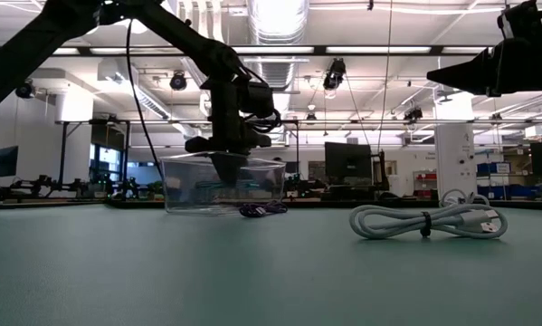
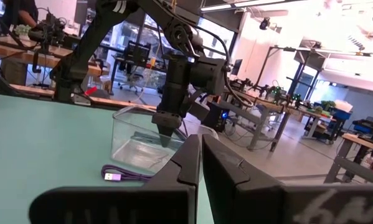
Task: Pick and place USB-C Cables
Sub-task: Put the black/blue USB cable into the transparent bin, then put the white USB cable into the transparent bin
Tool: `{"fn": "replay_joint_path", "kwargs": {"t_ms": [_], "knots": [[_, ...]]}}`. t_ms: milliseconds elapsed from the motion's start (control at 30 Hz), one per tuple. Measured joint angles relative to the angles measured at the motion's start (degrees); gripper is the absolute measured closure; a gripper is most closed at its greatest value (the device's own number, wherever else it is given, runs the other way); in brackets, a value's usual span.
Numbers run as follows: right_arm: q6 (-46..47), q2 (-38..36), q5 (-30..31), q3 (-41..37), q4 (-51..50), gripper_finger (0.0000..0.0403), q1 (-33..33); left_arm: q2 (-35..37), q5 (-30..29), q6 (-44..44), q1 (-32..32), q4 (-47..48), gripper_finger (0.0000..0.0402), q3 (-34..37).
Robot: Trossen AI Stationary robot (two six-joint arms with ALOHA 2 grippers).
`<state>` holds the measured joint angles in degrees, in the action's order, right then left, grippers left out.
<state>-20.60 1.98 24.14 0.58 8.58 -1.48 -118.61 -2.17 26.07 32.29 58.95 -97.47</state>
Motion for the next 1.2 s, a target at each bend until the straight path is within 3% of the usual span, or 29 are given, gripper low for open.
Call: {"fn": "replay_joint_path", "kwargs": {"t_ms": [433, 767, 1033, 1200], "knots": [[-0.2, 0.0, 0.0, 0.0, -0.2, 0.0394, 0.0, 0.0, 0.0, -1.3, 0.0, -0.2, 0.034, -0.6], [-0.2, 0.0, 0.0, 0.0, -0.3, 0.0394, 0.0, 1.2, 0.0, -2.7, 0.0, 0.1, 0.0335, -1.0], [0.1, 0.0, 0.0, 0.0, -0.7, 0.0394, 0.0, 8.3, 0.0, -3.7, -1.5, -0.1, 0.0335, -0.6], [1.2, 0.0, 0.0, 0.0, -0.7, 0.0394, 0.0, 15.2, -1.9, -7.5, -6.1, -4.9, 0.0335, 1.5]]}}
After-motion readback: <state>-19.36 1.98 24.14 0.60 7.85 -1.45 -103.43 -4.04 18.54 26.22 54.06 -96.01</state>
